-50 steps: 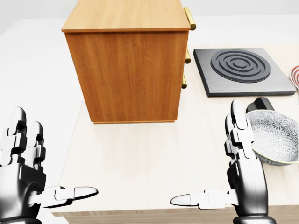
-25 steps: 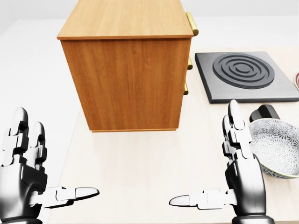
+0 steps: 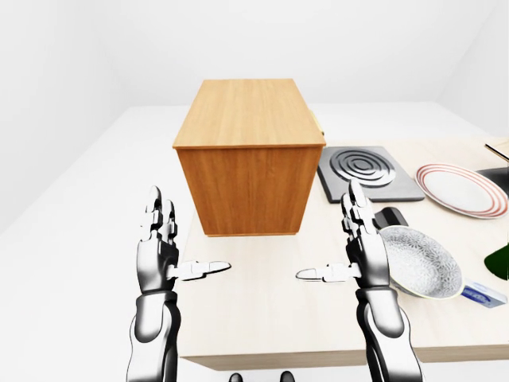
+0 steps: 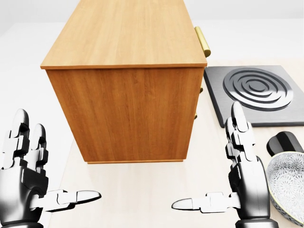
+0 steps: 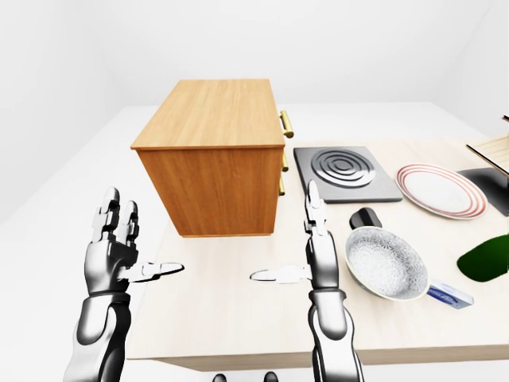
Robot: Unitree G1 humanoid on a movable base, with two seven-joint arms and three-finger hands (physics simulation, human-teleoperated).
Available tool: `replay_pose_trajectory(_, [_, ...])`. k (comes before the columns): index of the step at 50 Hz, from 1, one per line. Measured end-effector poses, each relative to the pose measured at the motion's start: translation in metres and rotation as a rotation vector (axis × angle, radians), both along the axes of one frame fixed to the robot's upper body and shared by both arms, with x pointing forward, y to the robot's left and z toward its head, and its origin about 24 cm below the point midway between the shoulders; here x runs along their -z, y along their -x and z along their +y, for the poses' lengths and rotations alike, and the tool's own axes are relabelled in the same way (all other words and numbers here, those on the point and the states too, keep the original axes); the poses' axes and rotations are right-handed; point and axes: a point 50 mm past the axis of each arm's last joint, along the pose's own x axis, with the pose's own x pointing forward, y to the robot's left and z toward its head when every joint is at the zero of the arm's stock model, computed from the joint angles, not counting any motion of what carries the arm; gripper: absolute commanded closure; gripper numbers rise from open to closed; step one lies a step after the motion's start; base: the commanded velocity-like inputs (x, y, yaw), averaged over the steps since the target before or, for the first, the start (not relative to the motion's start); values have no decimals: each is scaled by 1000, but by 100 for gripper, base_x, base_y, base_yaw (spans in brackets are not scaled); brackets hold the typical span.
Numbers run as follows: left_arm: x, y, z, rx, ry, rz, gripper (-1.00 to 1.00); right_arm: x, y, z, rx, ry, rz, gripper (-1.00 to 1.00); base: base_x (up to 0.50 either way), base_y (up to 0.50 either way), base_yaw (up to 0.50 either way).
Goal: Put the bowl on the top of the cabinet.
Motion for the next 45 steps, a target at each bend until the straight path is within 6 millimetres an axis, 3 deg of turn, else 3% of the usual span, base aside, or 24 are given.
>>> replay_pose_trajectory(14, [-1,-1,0,-3,0,-4,-100,0,-1,0,0,0,0,-100,31,0,0])
replay_pose_trajectory(38, [-1,0,0,-1,3,-3,-100,2,-1,1,-11,4,11,-100,0,0,0])
replay_pose_trajectory(45, [0,0,0,-3,4,-2,-100,-8,-1,-5,39,47,-36,-100,0,0,0])
